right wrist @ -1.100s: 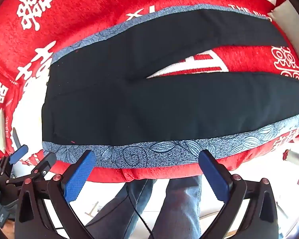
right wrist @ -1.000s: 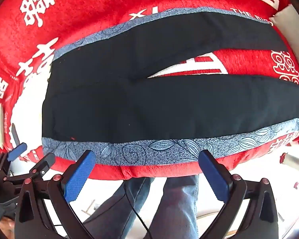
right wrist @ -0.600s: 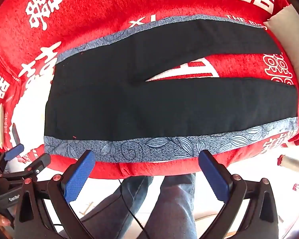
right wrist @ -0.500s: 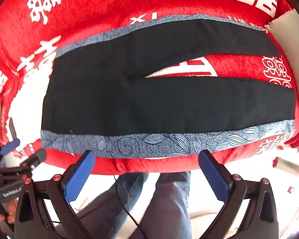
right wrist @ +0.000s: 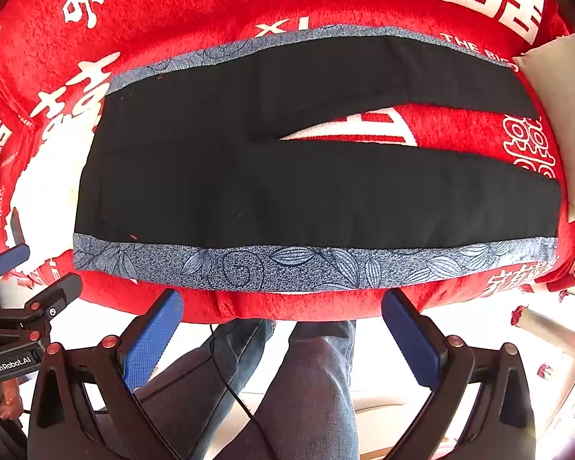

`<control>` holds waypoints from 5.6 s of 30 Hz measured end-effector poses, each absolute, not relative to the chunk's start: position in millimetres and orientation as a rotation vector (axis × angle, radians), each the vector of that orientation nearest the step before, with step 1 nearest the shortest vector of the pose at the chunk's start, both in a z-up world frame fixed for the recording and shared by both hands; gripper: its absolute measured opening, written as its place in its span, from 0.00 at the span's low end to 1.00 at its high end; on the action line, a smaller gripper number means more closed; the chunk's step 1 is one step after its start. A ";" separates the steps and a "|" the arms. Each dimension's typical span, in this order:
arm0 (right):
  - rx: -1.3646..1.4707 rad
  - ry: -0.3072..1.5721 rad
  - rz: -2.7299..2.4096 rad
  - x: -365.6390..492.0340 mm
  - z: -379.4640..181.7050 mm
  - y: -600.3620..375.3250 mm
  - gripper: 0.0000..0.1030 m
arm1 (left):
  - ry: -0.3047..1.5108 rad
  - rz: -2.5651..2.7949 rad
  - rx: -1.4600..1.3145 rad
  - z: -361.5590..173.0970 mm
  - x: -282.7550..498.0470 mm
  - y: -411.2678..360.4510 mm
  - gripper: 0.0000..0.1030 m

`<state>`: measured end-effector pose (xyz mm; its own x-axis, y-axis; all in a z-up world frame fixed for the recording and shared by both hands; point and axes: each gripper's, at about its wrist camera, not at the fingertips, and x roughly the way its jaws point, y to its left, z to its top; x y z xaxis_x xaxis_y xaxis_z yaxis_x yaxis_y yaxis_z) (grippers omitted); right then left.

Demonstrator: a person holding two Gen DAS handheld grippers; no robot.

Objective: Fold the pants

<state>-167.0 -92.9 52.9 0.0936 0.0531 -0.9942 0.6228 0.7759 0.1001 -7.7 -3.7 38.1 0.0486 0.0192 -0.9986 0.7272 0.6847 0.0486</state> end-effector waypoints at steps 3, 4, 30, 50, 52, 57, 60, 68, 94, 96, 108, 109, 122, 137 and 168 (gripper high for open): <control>0.589 1.431 -0.470 -166.9 54.4 -95.1 1.00 | 1.435 -0.599 0.669 39.5 -4.7 -5.1 1.00; 0.590 1.431 -0.473 -167.3 54.9 -96.1 1.00 | 1.434 -0.598 0.668 40.1 -4.0 -5.1 1.00; 0.608 1.424 -0.501 -180.8 58.5 -101.2 1.00 | 1.425 -0.582 0.646 44.3 -7.9 2.4 1.00; 0.629 1.367 -0.557 -176.9 48.8 -95.6 1.00 | 1.429 -0.564 0.615 24.0 3.2 21.7 1.00; 0.618 1.362 -0.563 -173.6 46.4 -93.7 1.00 | 1.430 -0.575 0.605 19.3 6.2 23.8 1.00; 0.634 1.353 -0.571 -167.0 34.9 -89.4 1.00 | 1.445 -0.587 0.596 3.0 11.7 25.6 1.00; 0.642 1.364 -0.572 -164.8 27.6 -86.8 1.00 | 1.461 -0.587 0.588 -4.6 11.6 24.9 1.00; 0.686 1.333 -0.521 -165.1 15.9 -92.0 1.00 | 1.480 -0.567 0.496 -27.5 12.6 19.5 1.00; 1.486 0.801 -0.136 -268.8 -123.8 -135.5 1.00 | 1.556 -0.524 0.114 -94.1 -14.0 49.0 1.00; 1.525 0.762 -0.129 -265.8 -125.4 -139.3 1.00 | 1.558 -0.515 0.093 -93.8 -15.7 52.2 1.00; 1.626 0.803 -0.091 -258.7 -101.0 -159.4 0.09 | 1.590 -0.438 -0.169 -94.4 -27.8 97.0 1.00; 1.613 0.801 -0.072 -257.8 -93.4 -160.9 0.09 | 1.595 -0.429 -0.227 -95.2 -27.3 101.3 1.00; 1.507 0.917 0.041 -237.8 -63.7 -176.7 0.09 | 1.518 -0.310 -0.384 -84.3 -4.6 129.6 0.25; 1.157 0.910 0.027 -100.2 1.5 -273.9 0.10 | 1.352 -0.502 -0.159 -17.6 123.9 22.1 0.25; 0.923 1.087 -0.217 -64.0 -5.5 -319.3 0.79 | 1.403 -0.734 0.309 -39.6 84.3 -85.0 0.93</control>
<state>-64.0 -319.3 -5.5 0.4853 0.2710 -0.8313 0.5696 0.6234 0.5357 84.3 -85.0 -39.6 -0.0042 -0.2806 -0.9598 0.6280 0.7462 -0.2209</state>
